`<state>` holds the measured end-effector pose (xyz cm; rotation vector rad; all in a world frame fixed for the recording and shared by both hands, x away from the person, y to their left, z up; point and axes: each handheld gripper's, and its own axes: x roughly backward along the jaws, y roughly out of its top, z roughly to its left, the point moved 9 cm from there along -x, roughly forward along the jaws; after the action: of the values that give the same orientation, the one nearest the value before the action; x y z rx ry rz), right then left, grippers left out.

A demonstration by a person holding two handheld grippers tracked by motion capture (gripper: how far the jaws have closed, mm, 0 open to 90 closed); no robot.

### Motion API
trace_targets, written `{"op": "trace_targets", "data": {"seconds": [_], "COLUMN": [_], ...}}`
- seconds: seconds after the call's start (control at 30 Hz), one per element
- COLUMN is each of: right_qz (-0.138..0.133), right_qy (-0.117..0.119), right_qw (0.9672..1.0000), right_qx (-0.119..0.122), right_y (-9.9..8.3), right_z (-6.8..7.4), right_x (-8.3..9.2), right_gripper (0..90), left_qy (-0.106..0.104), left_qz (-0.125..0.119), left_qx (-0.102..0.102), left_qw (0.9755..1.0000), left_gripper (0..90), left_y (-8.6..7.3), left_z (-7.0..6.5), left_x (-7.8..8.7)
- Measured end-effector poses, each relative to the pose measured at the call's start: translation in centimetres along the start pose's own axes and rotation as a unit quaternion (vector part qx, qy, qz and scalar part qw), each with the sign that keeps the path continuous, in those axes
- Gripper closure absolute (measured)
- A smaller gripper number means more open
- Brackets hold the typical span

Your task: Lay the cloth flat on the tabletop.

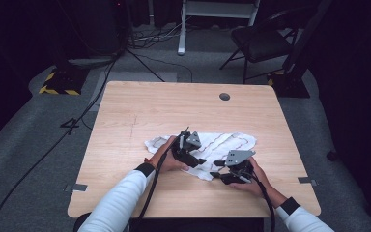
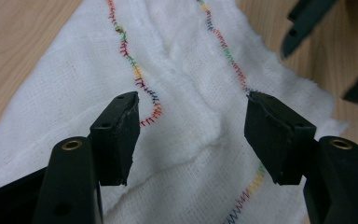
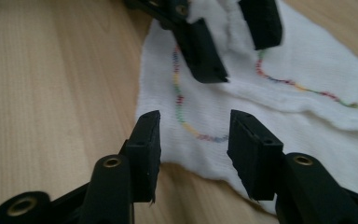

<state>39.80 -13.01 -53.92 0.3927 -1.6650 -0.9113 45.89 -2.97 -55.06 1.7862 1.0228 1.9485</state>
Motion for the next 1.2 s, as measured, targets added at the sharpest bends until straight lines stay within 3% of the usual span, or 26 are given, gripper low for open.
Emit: {"op": "trace_targets", "data": {"seconds": [0.17, 0.33, 0.47, 0.5, 0.57, 0.8, 0.97, 1.2], "right_qz": [0.019, 0.03, 0.032, 0.032, 0.035, 0.043, 0.041, 0.034], "right_qy": [0.016, 0.01, -0.003, -0.003, -0.013, -0.013, -0.012, -0.017], "right_qw": [0.9996, 0.9993, 0.9993, 0.9993, 0.999, 0.9987, 0.9987, 0.9992], "right_qx": [0.015, 0.018, 0.021, 0.021, 0.023, 0.026, 0.026, 0.009], "right_y": [-0.4, -0.8, -0.9, -0.9, -1.1, -1.4, -1.6, -2.8], "right_z": [1.1, 1.0, 0.6, 0.6, 0.2, -0.1, -0.4, -1.1], "right_x": [-1.1, -1.7, -1.5, -1.5, -1.3, -0.7, 0.3, 2.8], "right_gripper": [52.0, 57.6, 72.0, 72.0, 80.1, 86.0, 86.1, 86.2], "left_qy": [0.007, 0.021, 0.023, 0.023, 0.021, 0.033, 0.068, 0.11], "left_qz": [0.01, 0.01, 0.011, 0.011, -0.001, -0.037, -0.064, -0.096], "left_qx": [-0.002, -0.007, -0.012, -0.012, -0.009, 0.008, 0.023, 0.06], "left_qw": [0.9999, 0.9997, 0.9996, 0.9996, 0.9997, 0.9987, 0.9953, 0.9875], "left_gripper": [39.2, 57.2, 70.7, 72.2, 74.6, 85.1, 85.7, 85.9], "left_y": [-0.3, -0.2, -0.2, -0.2, 0.1, 0.7, 0.8, -0.4], "left_z": [0.5, 1.0, 1.1, 1.1, 1.3, 2.3, 4.2, 6.8], "left_x": [-0.7, -0.5, -0.2, -0.2, 0.1, 1.9, 4.6, 8.4]}}
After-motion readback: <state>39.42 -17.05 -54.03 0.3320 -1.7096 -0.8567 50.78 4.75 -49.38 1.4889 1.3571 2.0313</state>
